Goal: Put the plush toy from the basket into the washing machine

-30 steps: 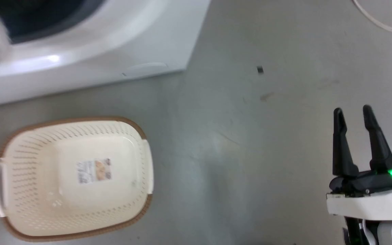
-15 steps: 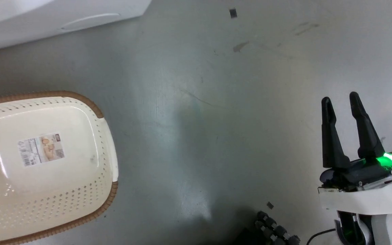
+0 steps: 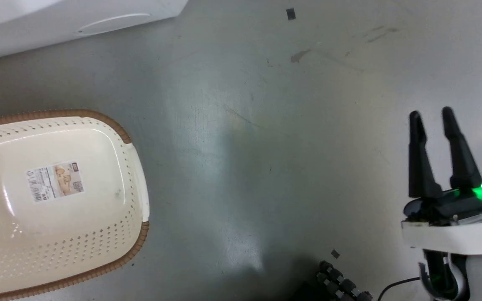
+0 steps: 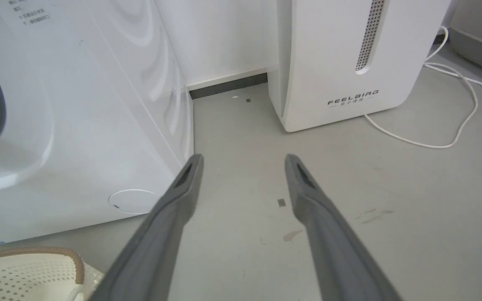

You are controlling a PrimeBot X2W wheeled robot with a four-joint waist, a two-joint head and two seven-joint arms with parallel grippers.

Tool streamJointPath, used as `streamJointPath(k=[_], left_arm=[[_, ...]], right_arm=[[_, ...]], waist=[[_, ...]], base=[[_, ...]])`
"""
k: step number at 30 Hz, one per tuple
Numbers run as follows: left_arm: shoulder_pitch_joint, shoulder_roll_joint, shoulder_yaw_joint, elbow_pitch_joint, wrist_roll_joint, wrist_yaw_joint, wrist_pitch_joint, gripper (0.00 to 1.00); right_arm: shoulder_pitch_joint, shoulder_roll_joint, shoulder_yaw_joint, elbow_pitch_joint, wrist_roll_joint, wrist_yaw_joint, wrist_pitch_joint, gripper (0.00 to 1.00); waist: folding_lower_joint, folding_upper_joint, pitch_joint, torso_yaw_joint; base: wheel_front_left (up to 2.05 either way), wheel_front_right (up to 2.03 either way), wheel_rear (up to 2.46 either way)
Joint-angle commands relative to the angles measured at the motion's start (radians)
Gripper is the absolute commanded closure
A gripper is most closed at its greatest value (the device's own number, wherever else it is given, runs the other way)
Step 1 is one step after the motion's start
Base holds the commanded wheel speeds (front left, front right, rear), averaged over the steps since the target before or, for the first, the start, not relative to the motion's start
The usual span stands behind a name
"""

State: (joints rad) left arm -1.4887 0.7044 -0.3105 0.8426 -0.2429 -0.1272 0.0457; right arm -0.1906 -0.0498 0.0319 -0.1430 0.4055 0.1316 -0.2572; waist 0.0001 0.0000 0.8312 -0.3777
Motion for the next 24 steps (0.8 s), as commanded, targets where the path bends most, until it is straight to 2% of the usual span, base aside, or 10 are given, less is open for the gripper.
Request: streamJointPath(k=[1,11,16,20,24], left_arm=[[0.033,-0.004,-0.016,0.022,-0.009,-0.003,-0.023,0.0],[0.167,-0.122,-0.072,0.105,-0.071,-0.003,-0.243,0.0],[0.258,-0.171,-0.069,0.106,-0.095,0.001,-0.291,0.0],[0.367,-0.211,-0.047,0.054,-0.12,0.022,-0.306,0.0],[0.505,-0.24,0.002,-0.099,-0.133,0.056,-0.307,0.0]], right_arm=[[-0.022,0.0,-0.017,-0.006,-0.009,-0.001,-0.005,0.0],[-0.013,0.0,-0.091,-0.004,-0.121,-0.001,-0.005,0.0],[0.007,0.0,-0.115,0.001,-0.163,-0.001,-0.005,0.0],[0.025,0.0,-0.128,0.005,-0.192,-0.001,-0.005,0.0],[0.047,0.0,-0.132,0.009,-0.21,-0.001,-0.005,0.0]], waist=[[-0.0001,0.0,-0.028,0.017],[-0.0001,0.0,-0.231,0.131],[-0.0001,0.0,-0.324,0.179],[-0.0001,0.0,-0.407,0.219],[-0.0001,0.0,-0.474,0.248]], base=[[0.0,0.0,0.0],[0.0,0.0,0.0],[0.0,0.0,0.0],[0.0,0.0,0.0],[0.0,0.0,0.0]])
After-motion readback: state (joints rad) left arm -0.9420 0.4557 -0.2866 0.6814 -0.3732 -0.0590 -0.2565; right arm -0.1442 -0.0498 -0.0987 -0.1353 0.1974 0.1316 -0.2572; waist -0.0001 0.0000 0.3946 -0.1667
